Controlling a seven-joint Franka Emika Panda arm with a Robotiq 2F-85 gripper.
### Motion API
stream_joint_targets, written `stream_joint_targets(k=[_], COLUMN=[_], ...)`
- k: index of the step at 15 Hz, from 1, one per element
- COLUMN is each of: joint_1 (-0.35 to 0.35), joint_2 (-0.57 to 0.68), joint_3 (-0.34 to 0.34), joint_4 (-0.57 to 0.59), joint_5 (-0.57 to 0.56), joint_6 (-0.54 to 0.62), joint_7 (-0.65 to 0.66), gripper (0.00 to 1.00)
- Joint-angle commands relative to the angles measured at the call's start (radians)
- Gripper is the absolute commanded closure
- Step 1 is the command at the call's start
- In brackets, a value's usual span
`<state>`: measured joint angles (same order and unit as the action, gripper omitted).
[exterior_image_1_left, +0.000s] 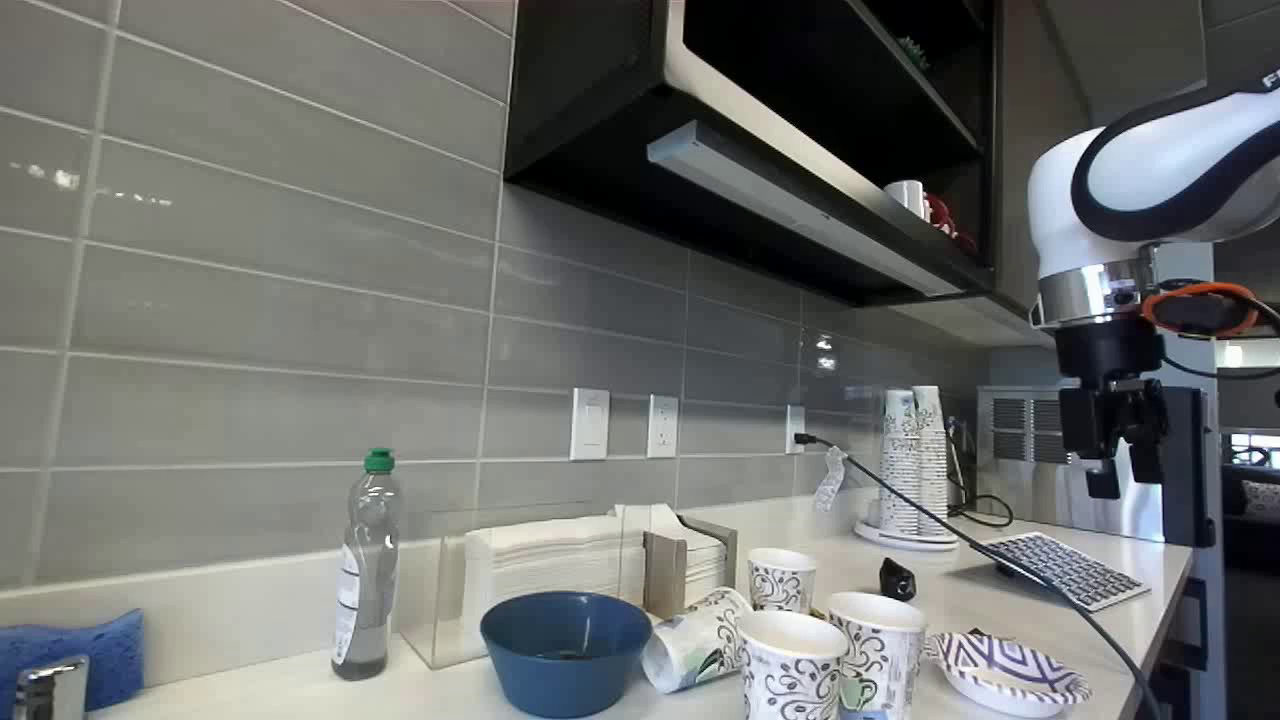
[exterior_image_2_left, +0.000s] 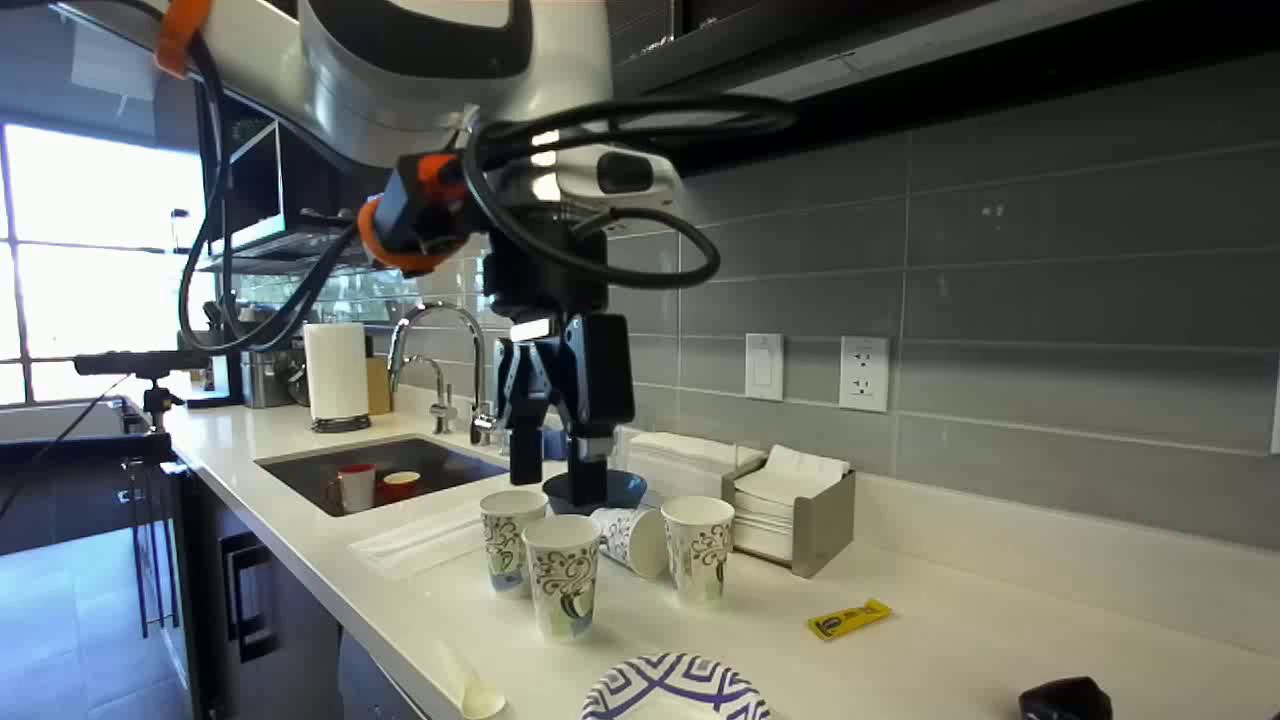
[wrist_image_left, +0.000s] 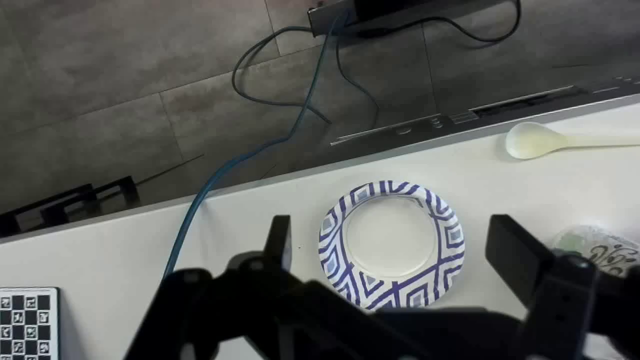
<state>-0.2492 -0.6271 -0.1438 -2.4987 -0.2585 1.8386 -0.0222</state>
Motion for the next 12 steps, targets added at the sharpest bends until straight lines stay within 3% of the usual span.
stream_joint_targets(k=[1, 7, 12], joint_1=[0.012, 0.012, 0.104], joint_2=[0.0, 0.0, 0.005], joint_3=[-0.009, -0.009, 0.032], joint_4=[0.002, 0.002, 0.062], joint_5=[-0.005, -0.005, 0.126], joint_6=[-0.004, -0.004, 0.063], joint_7=[0.005, 0.005, 0.047], gripper=[0.0, 0.0, 0.0])
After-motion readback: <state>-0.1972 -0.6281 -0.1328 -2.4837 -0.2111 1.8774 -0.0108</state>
